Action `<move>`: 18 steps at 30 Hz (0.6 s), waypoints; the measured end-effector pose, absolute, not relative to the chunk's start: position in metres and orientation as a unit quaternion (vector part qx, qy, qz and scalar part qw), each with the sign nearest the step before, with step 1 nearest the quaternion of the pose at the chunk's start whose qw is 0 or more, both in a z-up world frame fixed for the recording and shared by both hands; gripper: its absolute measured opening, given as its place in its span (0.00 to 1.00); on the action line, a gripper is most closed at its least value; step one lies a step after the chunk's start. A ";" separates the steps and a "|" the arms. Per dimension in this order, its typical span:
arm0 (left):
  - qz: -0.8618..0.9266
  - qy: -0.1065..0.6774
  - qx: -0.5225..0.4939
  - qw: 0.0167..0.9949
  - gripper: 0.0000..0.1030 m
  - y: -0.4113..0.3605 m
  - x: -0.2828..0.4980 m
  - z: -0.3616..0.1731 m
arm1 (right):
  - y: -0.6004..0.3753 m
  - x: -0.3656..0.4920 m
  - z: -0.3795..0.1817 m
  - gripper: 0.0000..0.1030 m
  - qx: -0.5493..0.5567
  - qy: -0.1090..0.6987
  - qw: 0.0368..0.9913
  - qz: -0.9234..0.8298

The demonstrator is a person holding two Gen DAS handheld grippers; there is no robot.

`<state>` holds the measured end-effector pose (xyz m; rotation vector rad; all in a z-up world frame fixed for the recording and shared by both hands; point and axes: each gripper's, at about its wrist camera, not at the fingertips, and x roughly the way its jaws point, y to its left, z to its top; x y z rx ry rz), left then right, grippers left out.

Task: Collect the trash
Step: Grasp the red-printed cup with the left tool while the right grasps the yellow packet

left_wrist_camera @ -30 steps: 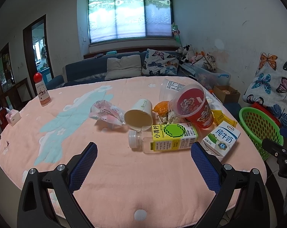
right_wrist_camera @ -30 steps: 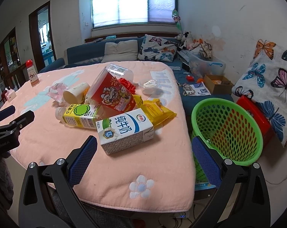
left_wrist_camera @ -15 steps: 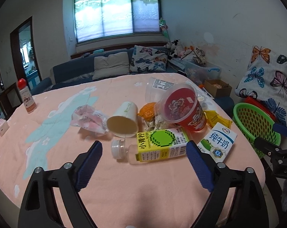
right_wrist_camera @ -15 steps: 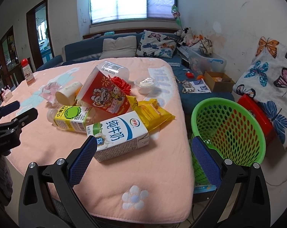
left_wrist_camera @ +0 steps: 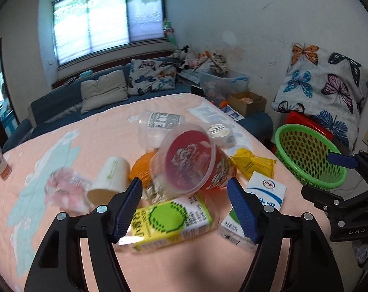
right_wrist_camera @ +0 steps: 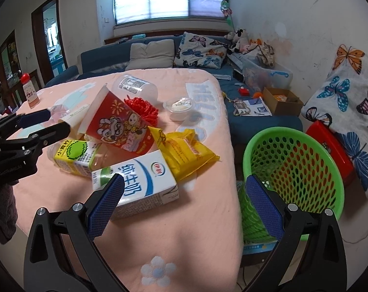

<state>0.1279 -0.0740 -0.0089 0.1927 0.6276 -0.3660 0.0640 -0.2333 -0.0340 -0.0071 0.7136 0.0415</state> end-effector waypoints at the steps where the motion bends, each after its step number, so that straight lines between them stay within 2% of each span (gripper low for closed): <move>1: -0.185 0.308 0.099 0.928 0.68 -0.079 0.133 -0.010 | -0.235 0.066 -0.034 0.96 -0.003 0.350 0.936 0.022; 6: -0.205 0.322 0.116 0.917 0.67 -0.100 0.154 -0.016 | -0.243 0.080 -0.036 0.95 0.001 0.361 0.932 0.034; 10: -0.221 0.338 0.123 0.907 0.61 -0.114 0.169 -0.025 | -0.249 0.094 -0.040 0.95 0.012 0.376 0.925 0.053; 12: -0.224 0.345 0.124 0.903 0.56 -0.119 0.174 -0.029 | -0.252 0.100 -0.041 0.95 0.015 0.383 0.922 0.057; 18: -0.252 0.366 0.107 0.889 0.30 -0.121 0.183 -0.041 | -0.257 0.119 -0.046 0.95 0.016 0.401 0.913 0.076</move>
